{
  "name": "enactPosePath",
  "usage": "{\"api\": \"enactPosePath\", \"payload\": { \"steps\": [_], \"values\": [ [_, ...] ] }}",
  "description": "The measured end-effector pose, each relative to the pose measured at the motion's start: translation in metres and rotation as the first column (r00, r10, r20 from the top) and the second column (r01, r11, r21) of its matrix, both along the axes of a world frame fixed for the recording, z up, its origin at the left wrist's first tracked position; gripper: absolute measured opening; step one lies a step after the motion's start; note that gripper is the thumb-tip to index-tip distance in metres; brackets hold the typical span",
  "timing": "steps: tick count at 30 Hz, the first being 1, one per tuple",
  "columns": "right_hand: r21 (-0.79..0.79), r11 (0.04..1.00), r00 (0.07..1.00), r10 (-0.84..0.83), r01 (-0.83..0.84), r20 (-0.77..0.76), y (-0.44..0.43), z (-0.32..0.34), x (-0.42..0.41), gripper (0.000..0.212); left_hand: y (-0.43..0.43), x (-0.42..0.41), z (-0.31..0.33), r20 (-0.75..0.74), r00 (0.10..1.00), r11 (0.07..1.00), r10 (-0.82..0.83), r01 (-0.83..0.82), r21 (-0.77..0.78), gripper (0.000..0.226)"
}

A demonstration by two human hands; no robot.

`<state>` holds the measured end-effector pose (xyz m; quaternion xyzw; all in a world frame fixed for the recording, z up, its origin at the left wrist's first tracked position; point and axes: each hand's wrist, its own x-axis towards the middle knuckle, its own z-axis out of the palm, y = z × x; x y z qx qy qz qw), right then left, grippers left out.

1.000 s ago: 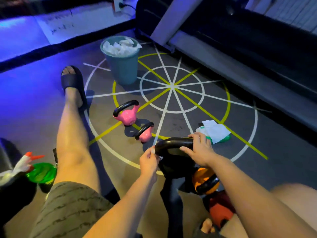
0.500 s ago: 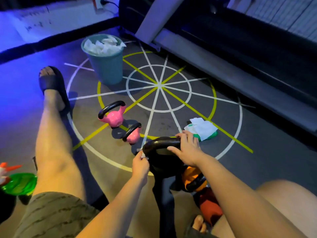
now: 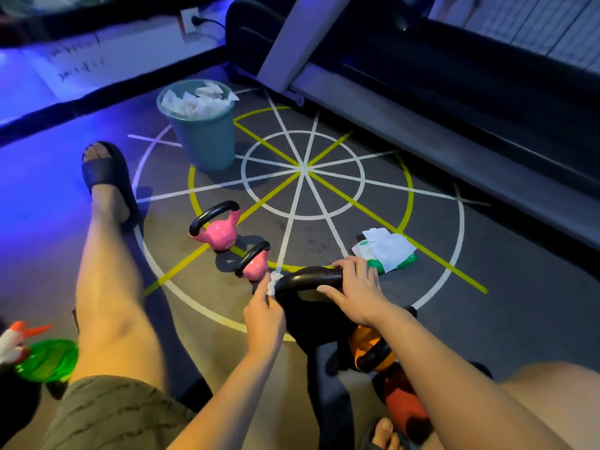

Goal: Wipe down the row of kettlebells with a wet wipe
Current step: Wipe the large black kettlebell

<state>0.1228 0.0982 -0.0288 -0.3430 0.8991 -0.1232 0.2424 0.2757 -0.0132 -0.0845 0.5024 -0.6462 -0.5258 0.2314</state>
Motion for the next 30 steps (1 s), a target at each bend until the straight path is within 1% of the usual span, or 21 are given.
{"api": "enactPosePath", "payload": {
  "steps": [2,4,6,8,9,10,11,13,15,18,20,21,22,23,25,26,27,29,30],
  "values": [
    [-0.004,1.000,1.000,-0.003,0.003,0.008,0.000,0.001,0.000,0.063,-0.007,-0.004,0.003,0.059,0.996,0.997,-0.070,0.068,0.031,0.042],
    [0.000,1.000,1.000,0.000,0.000,0.013,0.000,0.003,-0.001,0.063,-0.010,-0.005,0.010,0.091,0.992,0.996,-0.084,0.084,-0.001,0.039],
    [0.010,1.000,1.000,0.001,-0.001,0.022,-0.001,0.004,0.000,0.063,-0.004,-0.001,0.023,0.110,0.990,0.988,-0.089,0.101,-0.117,0.040],
    [0.016,1.000,1.000,0.006,-0.006,0.020,-0.001,0.005,0.000,0.062,0.006,0.004,0.034,0.149,0.974,0.952,-0.169,0.201,-0.232,0.047],
    [0.018,1.000,1.000,0.006,-0.006,0.020,-0.001,0.005,0.001,0.062,0.010,0.003,0.040,0.229,0.944,0.916,-0.240,0.298,-0.269,0.048],
    [0.021,1.000,1.000,0.005,-0.005,0.021,-0.001,0.005,0.001,0.062,0.014,0.001,0.047,0.331,0.894,0.873,-0.301,0.398,-0.283,0.047],
    [0.026,1.000,1.000,0.002,-0.002,0.024,-0.002,0.006,0.001,0.062,0.018,-0.001,0.053,0.400,0.850,0.834,-0.343,0.472,-0.287,0.045],
    [0.037,0.999,1.000,-0.001,0.000,0.029,-0.002,0.009,0.003,0.062,0.022,-0.005,0.061,0.428,0.808,0.782,-0.405,0.548,-0.296,0.040],
    [0.042,0.999,1.000,0.006,-0.007,0.021,-0.002,0.011,0.004,0.062,0.019,-0.005,0.058,0.435,0.796,0.769,-0.421,0.568,-0.294,0.039],
    [0.044,0.999,1.000,0.014,-0.015,0.019,-0.001,0.013,0.004,0.062,0.008,0.003,0.054,0.442,0.807,0.824,-0.391,0.521,-0.223,0.035],
    [0.046,0.999,1.000,0.017,-0.018,0.023,-0.001,0.014,0.004,0.062,0.005,0.004,0.054,0.473,0.793,0.824,-0.383,0.525,-0.213,0.034],
    [0.050,0.999,1.000,0.019,-0.021,0.022,-0.001,0.014,0.004,0.062,0.007,0.002,0.053,0.494,0.779,0.816,-0.385,0.538,-0.212,0.037],
    [0.050,0.999,1.000,0.020,-0.021,0.024,-0.002,0.015,0.004,0.061,0.010,-0.002,0.052,0.528,0.754,0.789,-0.389,0.569,-0.232,0.046],
    [0.048,0.999,1.000,0.017,-0.019,0.026,-0.002,0.015,0.004,0.060,0.015,-0.008,0.053,0.540,0.749,0.750,-0.385,0.594,-0.290,0.054],
    [0.058,0.998,0.999,0.031,-0.032,0.024,-0.001,0.013,0.004,0.056,0.024,-0.023,0.049,0.475,0.779,0.617,-0.409,0.619,-0.485,0.058],
    [0.071,0.996,0.999,0.043,-0.045,0.019,0.000,0.012,0.003,0.058,0.026,-0.031,0.048,0.486,0.765,0.543,-0.423,0.644,-0.539,0.058],
    [0.080,0.995,0.999,0.051,-0.052,0.016,0.000,0.010,0.002,0.061,0.028,-0.037,0.051,0.492,0.739,0.515,-0.460,0.674,-0.531,0.059],
    [0.069,0.997,0.999,0.043,-0.044,0.020,0.002,0.008,0.001,0.060,0.023,-0.041,0.053,0.528,0.695,0.511,-0.488,0.718,-0.473,0.065],
    [0.056,0.998,0.999,0.036,-0.038,0.026,0.001,0.008,0.001,0.058,0.020,-0.039,0.049,0.529,0.697,0.513,-0.484,0.716,-0.473,0.066]
  ]
}}
